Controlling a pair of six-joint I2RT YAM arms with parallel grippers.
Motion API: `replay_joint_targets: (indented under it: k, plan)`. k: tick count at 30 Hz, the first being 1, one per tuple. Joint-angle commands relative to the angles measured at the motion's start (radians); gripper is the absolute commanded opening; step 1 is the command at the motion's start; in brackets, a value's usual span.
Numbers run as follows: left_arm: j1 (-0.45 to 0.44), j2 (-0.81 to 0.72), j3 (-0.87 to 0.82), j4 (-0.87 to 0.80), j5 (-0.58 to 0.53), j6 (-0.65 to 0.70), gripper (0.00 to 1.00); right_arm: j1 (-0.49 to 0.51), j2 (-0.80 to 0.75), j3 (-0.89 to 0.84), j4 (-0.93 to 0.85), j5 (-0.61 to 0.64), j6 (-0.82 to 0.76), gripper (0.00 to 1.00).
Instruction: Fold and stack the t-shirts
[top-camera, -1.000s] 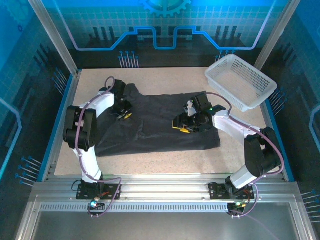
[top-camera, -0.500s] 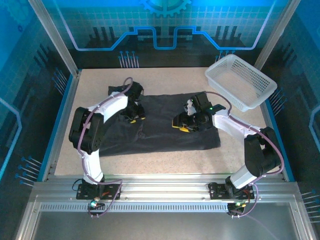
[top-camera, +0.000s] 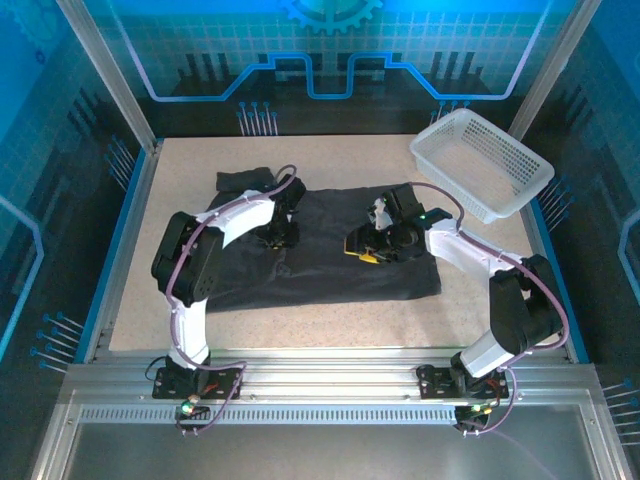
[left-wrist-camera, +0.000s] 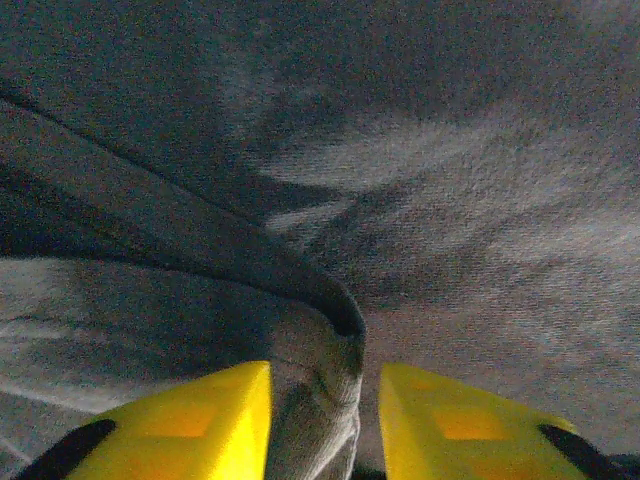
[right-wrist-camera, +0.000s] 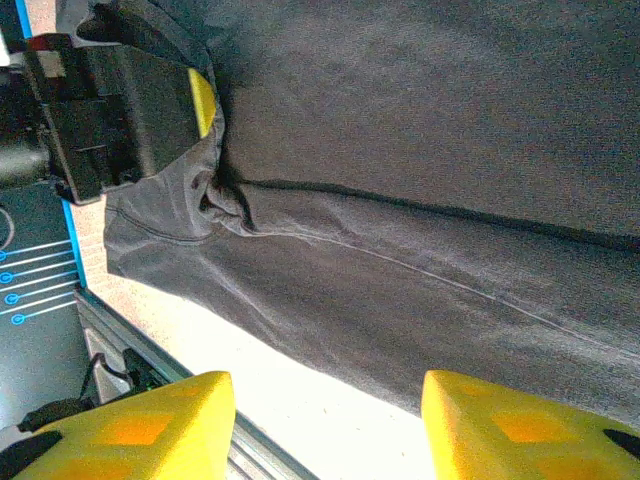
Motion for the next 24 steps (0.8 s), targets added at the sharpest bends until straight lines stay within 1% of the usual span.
replay_joint_targets:
  k: [1,4,7,10,13,17,18,19,20,21,22,23,24]
  plan:
    - [-0.019,0.023,0.011,0.009,-0.027,0.018,0.25,0.007,-0.034,-0.008,-0.024,-0.004,-0.012,0.54]
    - [-0.036,0.014,0.011,0.017,-0.032,0.015,0.13,0.007,-0.036,-0.008,-0.024,-0.003,-0.013,0.54]
    - [-0.074,-0.028,-0.006,0.037,-0.053,0.029,0.05,0.006,-0.036,-0.01,-0.024,-0.002,-0.011,0.54]
    - [-0.124,-0.066,-0.036,0.05,-0.077,0.05,0.0,0.004,-0.033,-0.014,-0.017,-0.002,-0.01,0.54]
    - [-0.157,-0.081,-0.073,0.054,-0.103,0.057,0.0,0.002,-0.029,-0.016,-0.01,-0.007,-0.009,0.54]
    - [-0.16,-0.062,-0.098,0.051,-0.108,0.05,0.0,0.003,-0.016,-0.011,-0.006,-0.013,-0.008,0.54]
    - [-0.159,-0.056,-0.095,0.049,-0.111,0.053,0.02,0.002,-0.013,-0.01,-0.004,-0.014,-0.008,0.54]
    - [-0.159,-0.05,-0.089,0.046,-0.117,0.052,0.07,0.002,-0.011,-0.007,-0.004,-0.015,-0.008,0.54]
    - [-0.159,-0.048,-0.083,0.044,-0.125,0.051,0.18,0.003,-0.01,-0.006,-0.004,-0.014,-0.009,0.54]
    - [-0.16,-0.048,-0.073,0.038,-0.14,0.044,0.36,0.003,-0.008,-0.006,-0.006,-0.013,-0.01,0.54]
    - [-0.16,-0.053,-0.063,0.027,-0.164,0.031,0.48,0.002,-0.007,-0.006,-0.009,-0.012,-0.012,0.54]
    - [-0.16,-0.063,-0.053,0.016,-0.185,0.017,0.53,0.003,-0.007,-0.006,-0.011,-0.009,-0.014,0.54]
    - [-0.159,-0.081,-0.044,0.002,-0.213,-0.004,0.55,0.002,-0.009,-0.011,-0.016,-0.001,-0.017,0.54]
